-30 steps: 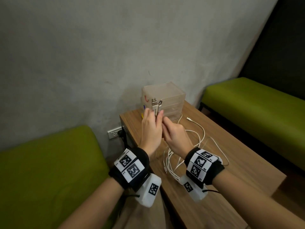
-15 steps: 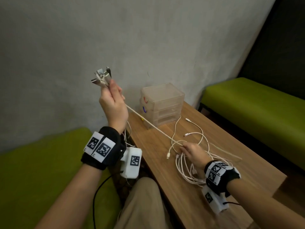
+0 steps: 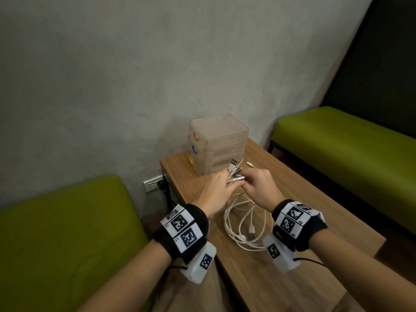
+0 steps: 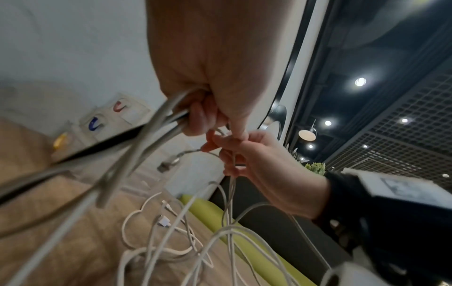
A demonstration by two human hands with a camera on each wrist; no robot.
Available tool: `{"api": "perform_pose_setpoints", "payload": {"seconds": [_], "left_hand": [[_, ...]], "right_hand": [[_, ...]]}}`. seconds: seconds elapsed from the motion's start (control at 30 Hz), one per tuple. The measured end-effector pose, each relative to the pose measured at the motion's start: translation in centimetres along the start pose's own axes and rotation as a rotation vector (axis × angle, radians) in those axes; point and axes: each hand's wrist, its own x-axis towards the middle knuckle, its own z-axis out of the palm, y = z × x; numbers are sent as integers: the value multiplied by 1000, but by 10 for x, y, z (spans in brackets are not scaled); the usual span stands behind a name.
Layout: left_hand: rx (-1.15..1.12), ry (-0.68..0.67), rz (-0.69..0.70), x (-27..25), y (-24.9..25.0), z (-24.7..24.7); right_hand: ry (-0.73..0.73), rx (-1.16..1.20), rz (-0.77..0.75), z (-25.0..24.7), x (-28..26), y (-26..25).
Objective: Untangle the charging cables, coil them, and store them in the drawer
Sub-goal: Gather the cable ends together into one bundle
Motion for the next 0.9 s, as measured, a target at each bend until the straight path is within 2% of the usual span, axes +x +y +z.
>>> {"api": "perform_pose_setpoints", "payload": {"seconds": [0.13,0.27,0.33,0.4,0.43,0.5,0.6,0.67,0.8,0.9], "left_hand": [[51,26,30,4,1,-4],[37,110,61,4,-4,-19],[-43,217,15,4,0,-32],[-88,408,-5,9,5,-49],[-88,498,-5,11,7,-57],[-91,591,2,17,9,-69],[-140,540,28,18,12,-68],[-135,497,53,15,14,-60],[-134,474,52,13,15,-50],[-158,479,54,14,18,-50]], "right_hand": [[0,39,12,-4,-3,-2],[-133,-23,-1,-3,-5,14],[-269,-166,41,-5,-10,28],[-436,-349,117,-8,-20,45],[-491,-396,152,-9,-25,51],[-534,-417,201,-11,-33,62],[-599,-530,240,-9,-31,65],[-566,-546,271,-9,-24,59],[-349,-273,88,-13,-8,29],[-405,-141,49,-7,-2,13]]}}
